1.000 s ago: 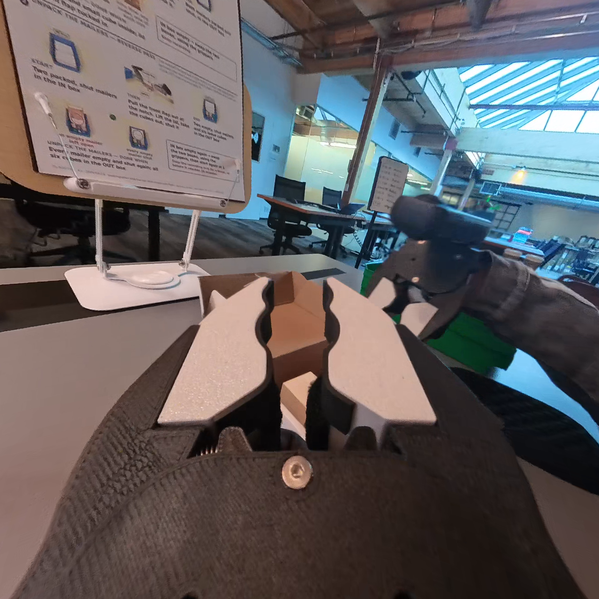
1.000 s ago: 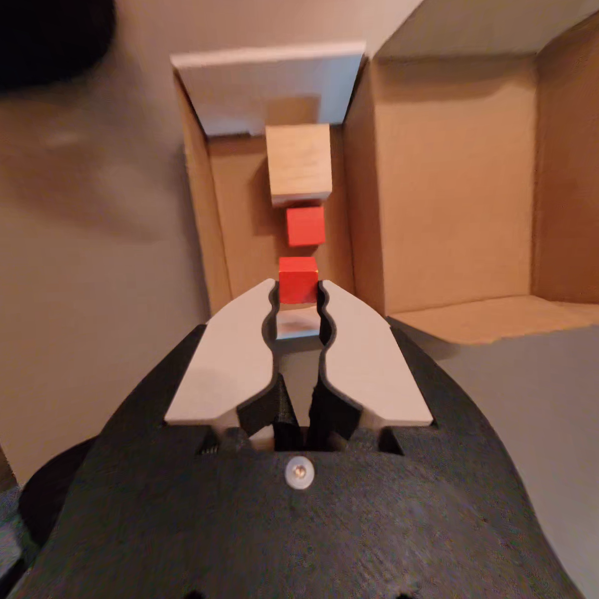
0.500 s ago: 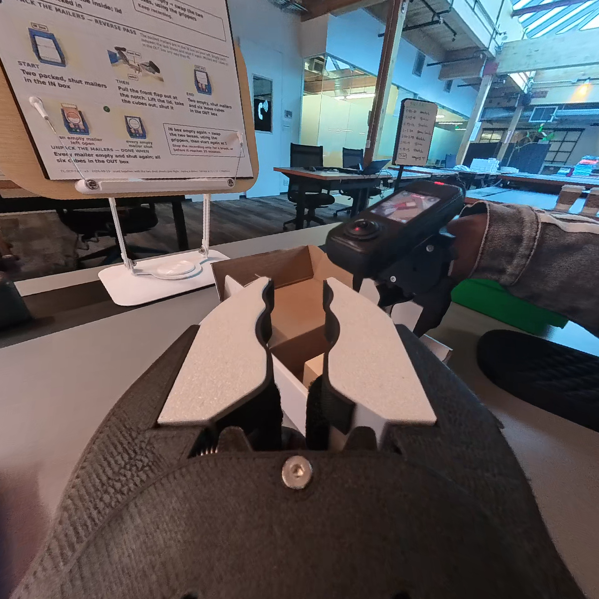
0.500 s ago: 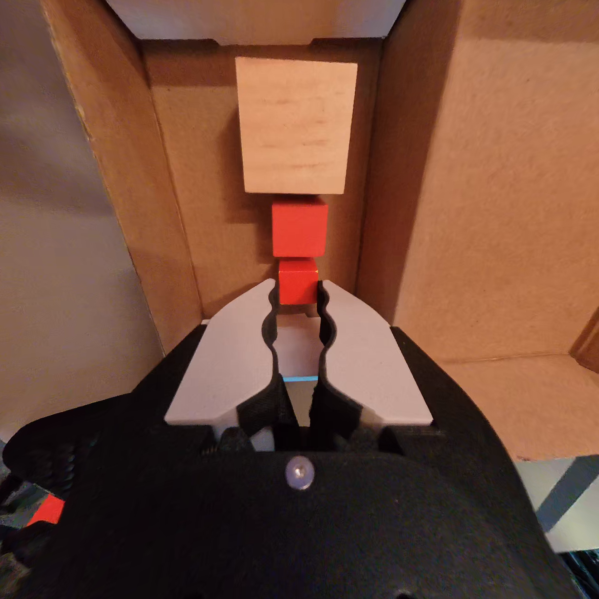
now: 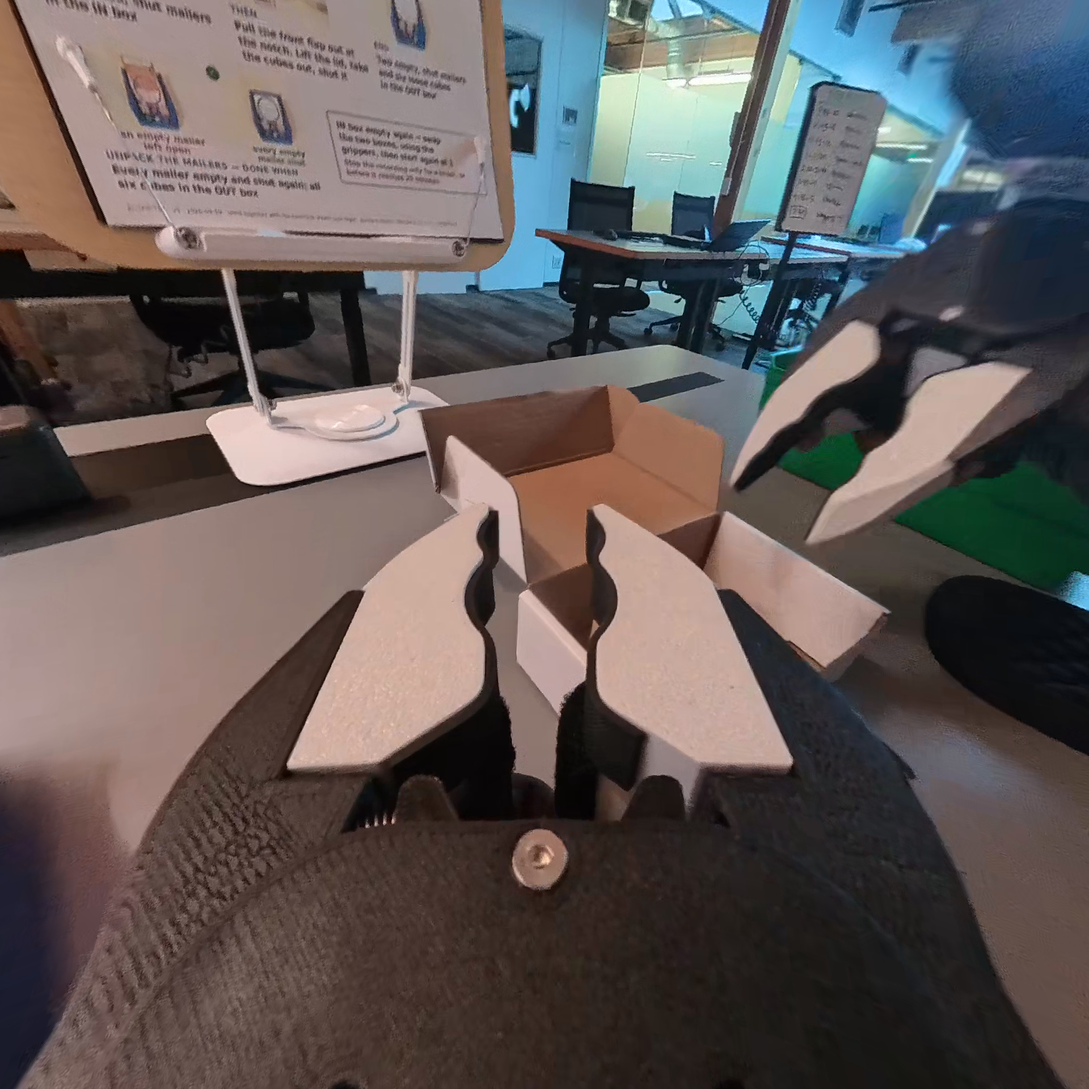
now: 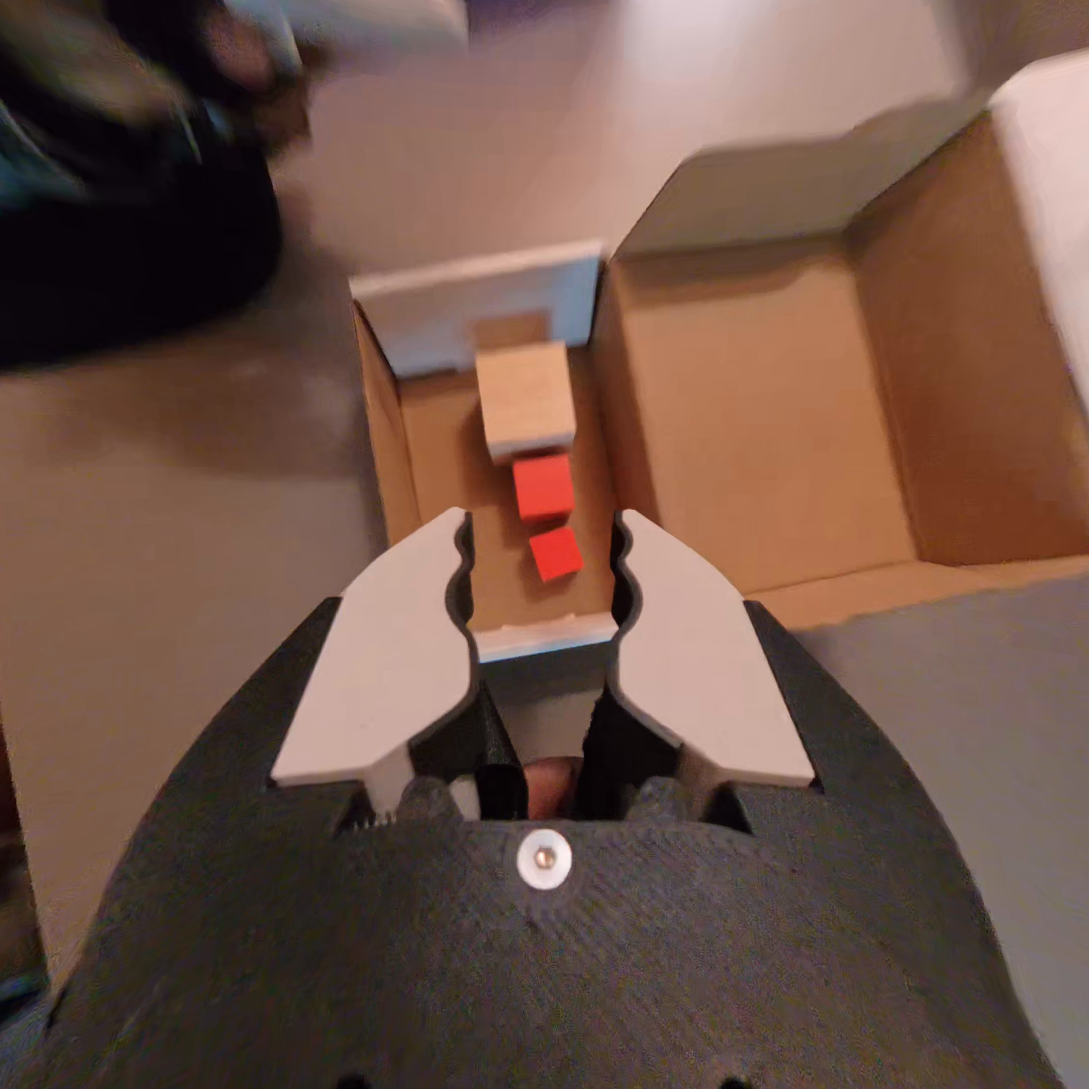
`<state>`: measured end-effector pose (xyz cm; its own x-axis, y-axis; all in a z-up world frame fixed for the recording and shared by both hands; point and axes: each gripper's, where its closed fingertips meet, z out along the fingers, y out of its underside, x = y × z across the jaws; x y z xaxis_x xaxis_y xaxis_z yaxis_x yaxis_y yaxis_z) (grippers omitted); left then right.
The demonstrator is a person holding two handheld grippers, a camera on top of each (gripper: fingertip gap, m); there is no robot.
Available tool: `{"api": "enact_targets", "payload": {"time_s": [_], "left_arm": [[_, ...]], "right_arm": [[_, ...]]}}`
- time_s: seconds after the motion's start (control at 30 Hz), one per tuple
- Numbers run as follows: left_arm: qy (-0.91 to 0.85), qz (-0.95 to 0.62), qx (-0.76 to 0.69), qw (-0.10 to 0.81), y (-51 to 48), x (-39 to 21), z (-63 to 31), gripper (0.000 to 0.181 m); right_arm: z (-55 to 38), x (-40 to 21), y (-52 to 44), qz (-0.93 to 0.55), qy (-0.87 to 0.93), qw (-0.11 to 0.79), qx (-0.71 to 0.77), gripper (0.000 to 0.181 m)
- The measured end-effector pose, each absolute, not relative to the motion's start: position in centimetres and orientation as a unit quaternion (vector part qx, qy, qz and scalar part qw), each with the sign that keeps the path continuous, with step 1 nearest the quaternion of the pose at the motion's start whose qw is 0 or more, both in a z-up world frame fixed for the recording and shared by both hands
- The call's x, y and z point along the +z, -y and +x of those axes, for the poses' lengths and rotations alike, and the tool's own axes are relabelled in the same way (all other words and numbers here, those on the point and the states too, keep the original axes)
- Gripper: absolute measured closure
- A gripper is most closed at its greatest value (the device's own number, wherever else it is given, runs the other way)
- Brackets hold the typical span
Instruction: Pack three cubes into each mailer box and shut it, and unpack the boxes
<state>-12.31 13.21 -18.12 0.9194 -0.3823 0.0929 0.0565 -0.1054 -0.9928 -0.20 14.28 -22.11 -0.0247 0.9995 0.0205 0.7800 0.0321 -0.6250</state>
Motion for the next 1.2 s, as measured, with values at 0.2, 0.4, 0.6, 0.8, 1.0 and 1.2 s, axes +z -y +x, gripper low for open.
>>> {"api": "enact_targets", "payload": {"time_s": [0.2, 0.4, 0.6, 0.8, 1.0, 1.2], "left_arm": [[-0.067, -0.765, -0.195, 0.611, -16.7, -20.1, -13.8, 0.168], [-0.074, -0.801, -0.207, 0.557, -20.1, -22.4, -14.0, 0.172], [-0.108, -0.8, -0.255, 0.532, -20.6, -23.3, -11.5, 0.178], [-0.14, -0.783, -0.252, 0.552, -19.6, -22.2, -11.0, 0.181], [-0.23, -0.756, -0.226, 0.57, -16.4, -21.6, -10.3, 0.181], [-0.29, -0.773, -0.163, 0.54, -14.0, -24.0, -9.8, 0.181]], "right_arm": [[2.2, -15.5, -18.3, -0.67, 0.428, 0.396, 0.459, 0.178], [4.4, -21.4, -24.2, -0.762, 0.309, 0.399, 0.406, 0.18], [2.3, -24.0, -23.5, -0.766, 0.326, 0.346, 0.432, 0.181], [2.5, -22.8, -22.7, -0.734, 0.364, 0.367, 0.441, 0.181], [3.1, -21.8, -19.6, -0.68, 0.459, 0.38, 0.427, 0.181], [3.6, -23.8, -16.7, -0.685, 0.525, 0.358, 0.358, 0.181]]}}
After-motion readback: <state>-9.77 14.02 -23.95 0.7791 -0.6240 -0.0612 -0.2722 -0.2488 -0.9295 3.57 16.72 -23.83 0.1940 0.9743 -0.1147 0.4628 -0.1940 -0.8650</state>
